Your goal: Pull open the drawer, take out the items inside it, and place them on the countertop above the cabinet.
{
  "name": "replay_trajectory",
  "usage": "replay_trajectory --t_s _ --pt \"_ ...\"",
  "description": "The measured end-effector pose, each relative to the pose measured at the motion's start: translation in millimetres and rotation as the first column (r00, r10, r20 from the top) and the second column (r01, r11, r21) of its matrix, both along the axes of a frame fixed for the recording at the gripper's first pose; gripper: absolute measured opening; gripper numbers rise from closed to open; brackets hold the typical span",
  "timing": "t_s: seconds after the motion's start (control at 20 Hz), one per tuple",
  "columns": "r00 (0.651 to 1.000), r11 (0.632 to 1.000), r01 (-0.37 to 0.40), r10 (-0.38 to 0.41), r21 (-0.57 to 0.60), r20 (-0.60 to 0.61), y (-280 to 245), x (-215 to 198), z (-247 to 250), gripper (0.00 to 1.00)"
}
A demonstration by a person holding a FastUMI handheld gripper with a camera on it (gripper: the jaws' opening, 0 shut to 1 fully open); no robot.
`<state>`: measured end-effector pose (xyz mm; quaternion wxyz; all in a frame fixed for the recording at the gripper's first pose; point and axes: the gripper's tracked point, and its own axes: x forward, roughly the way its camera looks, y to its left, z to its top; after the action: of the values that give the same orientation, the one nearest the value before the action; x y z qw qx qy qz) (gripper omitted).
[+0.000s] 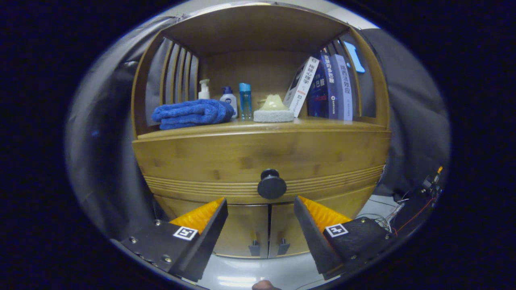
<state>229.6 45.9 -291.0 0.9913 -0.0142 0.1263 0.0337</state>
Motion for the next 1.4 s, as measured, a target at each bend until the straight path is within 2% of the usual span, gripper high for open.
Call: replay_trajectory --t_s 0.35,0.65,0.9,1.05,1.25,1.4 --pt "0.996 0.999 0.001 0.002 -0.033 0.084 -6.4 -83.3 56.0 0.99" --pt "0.985 0.999 -0.035 0.035 -0.002 0.169 13.0 -146.4 137.3 0.99" --pt "0.973 0.999 0.009 0.002 -0.045 0.232 7.8 -171.2 203.7 0.99" --pt "0.97 1.0 0.011 -0.009 -0.006 0.243 10.6 -186.1 231.7 0.99" --pt "0.962 0.999 -0.021 0.028 -0.027 0.272 16.2 -210.5 259.2 0.99" --pt "0.958 0.996 -0.039 0.06 -0.078 0.28 19.9 -229.8 258.3 0.99"
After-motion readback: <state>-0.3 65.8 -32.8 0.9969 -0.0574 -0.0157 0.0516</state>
